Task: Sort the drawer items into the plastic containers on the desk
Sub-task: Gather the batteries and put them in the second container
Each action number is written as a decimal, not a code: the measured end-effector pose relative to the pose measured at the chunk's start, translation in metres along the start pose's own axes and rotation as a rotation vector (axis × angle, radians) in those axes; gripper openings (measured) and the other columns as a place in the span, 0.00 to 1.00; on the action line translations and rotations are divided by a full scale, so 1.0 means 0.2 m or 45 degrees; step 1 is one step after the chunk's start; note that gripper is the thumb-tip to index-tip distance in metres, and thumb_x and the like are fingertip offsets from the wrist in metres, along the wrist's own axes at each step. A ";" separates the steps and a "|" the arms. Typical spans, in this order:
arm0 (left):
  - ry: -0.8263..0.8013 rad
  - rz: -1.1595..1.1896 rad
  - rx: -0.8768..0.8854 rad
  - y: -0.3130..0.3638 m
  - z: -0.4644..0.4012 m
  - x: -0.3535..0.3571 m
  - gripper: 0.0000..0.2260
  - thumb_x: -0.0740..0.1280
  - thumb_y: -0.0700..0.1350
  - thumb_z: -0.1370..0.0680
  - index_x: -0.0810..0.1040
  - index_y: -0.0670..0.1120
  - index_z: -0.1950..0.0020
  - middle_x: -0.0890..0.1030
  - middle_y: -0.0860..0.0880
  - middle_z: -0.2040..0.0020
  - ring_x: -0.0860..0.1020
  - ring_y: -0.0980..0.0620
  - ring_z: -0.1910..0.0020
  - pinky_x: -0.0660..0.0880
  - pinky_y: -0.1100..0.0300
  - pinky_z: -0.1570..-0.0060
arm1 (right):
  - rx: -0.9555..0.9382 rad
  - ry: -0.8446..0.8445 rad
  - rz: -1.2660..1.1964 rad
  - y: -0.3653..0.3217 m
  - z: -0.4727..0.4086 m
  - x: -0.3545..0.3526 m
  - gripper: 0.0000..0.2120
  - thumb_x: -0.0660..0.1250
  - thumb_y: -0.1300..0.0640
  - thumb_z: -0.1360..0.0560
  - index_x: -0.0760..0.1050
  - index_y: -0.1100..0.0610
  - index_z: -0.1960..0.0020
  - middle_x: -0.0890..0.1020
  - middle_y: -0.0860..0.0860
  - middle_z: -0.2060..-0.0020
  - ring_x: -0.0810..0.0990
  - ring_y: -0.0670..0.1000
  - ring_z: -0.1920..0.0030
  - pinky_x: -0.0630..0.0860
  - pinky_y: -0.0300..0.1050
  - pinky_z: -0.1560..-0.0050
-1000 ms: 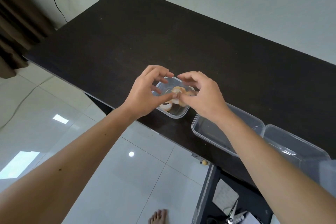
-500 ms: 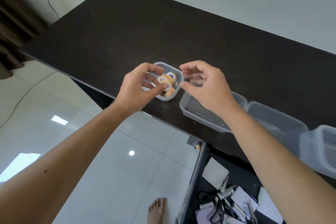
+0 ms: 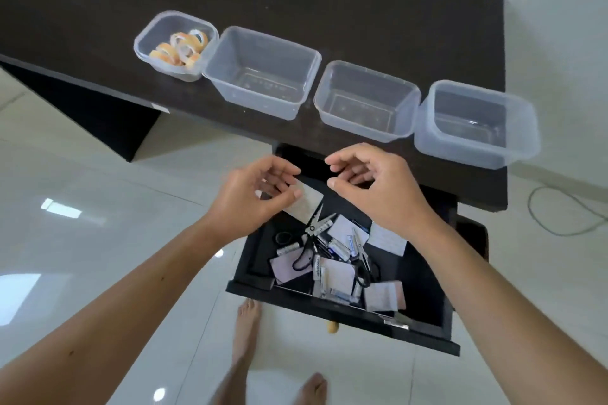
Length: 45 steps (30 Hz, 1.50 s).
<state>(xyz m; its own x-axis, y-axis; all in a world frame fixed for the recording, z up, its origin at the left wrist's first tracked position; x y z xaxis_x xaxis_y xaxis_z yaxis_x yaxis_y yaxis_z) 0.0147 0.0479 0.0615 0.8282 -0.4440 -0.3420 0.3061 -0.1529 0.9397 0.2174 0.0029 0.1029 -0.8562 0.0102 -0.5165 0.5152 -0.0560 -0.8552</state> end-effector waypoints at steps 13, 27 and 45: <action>-0.431 -0.359 -0.095 -0.39 0.14 0.69 0.13 0.77 0.42 0.23 0.83 0.55 0.41 0.82 0.58 0.49 0.81 0.60 0.53 0.78 0.66 0.57 | 0.342 -0.033 0.087 0.87 0.51 0.14 0.12 0.80 0.61 0.26 0.86 0.49 0.46 0.86 0.45 0.51 0.86 0.46 0.55 0.84 0.46 0.49; -0.566 -0.797 0.314 -0.39 0.11 0.79 0.16 0.71 0.39 0.19 0.82 0.47 0.32 0.78 0.48 0.42 0.77 0.49 0.42 0.77 0.55 0.39 | 0.344 -0.011 0.254 0.96 0.41 0.23 0.10 0.79 0.51 0.25 0.85 0.49 0.45 0.86 0.44 0.59 0.81 0.44 0.62 0.79 0.39 0.57; -0.512 -0.503 0.056 -0.47 0.13 0.62 0.11 0.58 0.38 0.14 0.73 0.49 0.35 0.76 0.51 0.57 0.70 0.57 0.69 0.67 0.66 0.68 | 0.143 -0.069 0.205 0.83 0.40 0.25 0.16 0.67 0.64 0.20 0.81 0.46 0.38 0.82 0.44 0.54 0.78 0.48 0.67 0.74 0.39 0.65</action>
<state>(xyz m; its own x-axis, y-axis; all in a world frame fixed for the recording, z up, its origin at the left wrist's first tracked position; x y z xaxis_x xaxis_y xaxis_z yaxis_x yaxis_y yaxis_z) 0.0764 -0.0148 -0.0694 0.4078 -0.6459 -0.6454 0.5293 -0.4088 0.7435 0.2568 -0.0852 -0.0606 -0.7656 -0.0615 -0.6404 0.6407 -0.1639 -0.7501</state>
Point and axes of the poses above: each hand's wrist, its own z-axis away from the middle knuckle, its own x-axis out of the palm, y = z × x, the point moved 8 cm from there along -z, towards the middle knuckle
